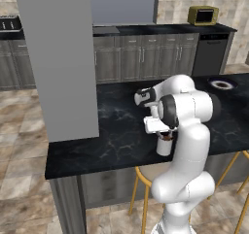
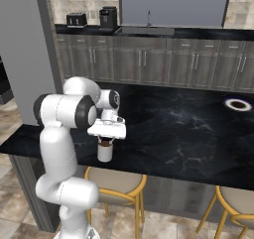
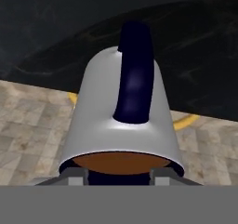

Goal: Pick up the marshmallow and place it in the cup of hot chocolate on the dining counter.

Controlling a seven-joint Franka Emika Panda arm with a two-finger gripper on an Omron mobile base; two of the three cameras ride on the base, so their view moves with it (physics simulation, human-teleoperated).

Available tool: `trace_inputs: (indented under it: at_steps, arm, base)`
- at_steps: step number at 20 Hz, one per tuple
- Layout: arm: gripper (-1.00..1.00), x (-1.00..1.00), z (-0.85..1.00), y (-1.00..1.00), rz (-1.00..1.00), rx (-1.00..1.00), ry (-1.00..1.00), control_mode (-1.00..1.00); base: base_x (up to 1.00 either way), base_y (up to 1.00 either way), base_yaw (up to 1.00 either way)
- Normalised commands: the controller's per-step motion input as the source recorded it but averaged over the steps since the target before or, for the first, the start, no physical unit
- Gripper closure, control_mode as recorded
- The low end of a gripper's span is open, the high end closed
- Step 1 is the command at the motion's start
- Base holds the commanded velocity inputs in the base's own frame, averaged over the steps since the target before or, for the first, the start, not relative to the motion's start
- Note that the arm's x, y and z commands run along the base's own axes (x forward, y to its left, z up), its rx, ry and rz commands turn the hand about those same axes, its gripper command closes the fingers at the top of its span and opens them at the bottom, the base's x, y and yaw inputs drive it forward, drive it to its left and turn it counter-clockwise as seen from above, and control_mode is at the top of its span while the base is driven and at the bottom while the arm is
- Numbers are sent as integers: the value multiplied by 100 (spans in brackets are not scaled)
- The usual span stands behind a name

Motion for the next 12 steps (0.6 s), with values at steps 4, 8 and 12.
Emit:
trace_inputs:
  at_steps: [4,8,12]
  arm:
    - [100,-5,0,1,0,0,-14,-100]
    - [100,-3,0,2,0,-1,-20,-100]
    - [100,-1,2,3,0,-1,-23,-100]
  base:
    - [0,0,0]
    - [0,0,0]
    - [0,0,0]
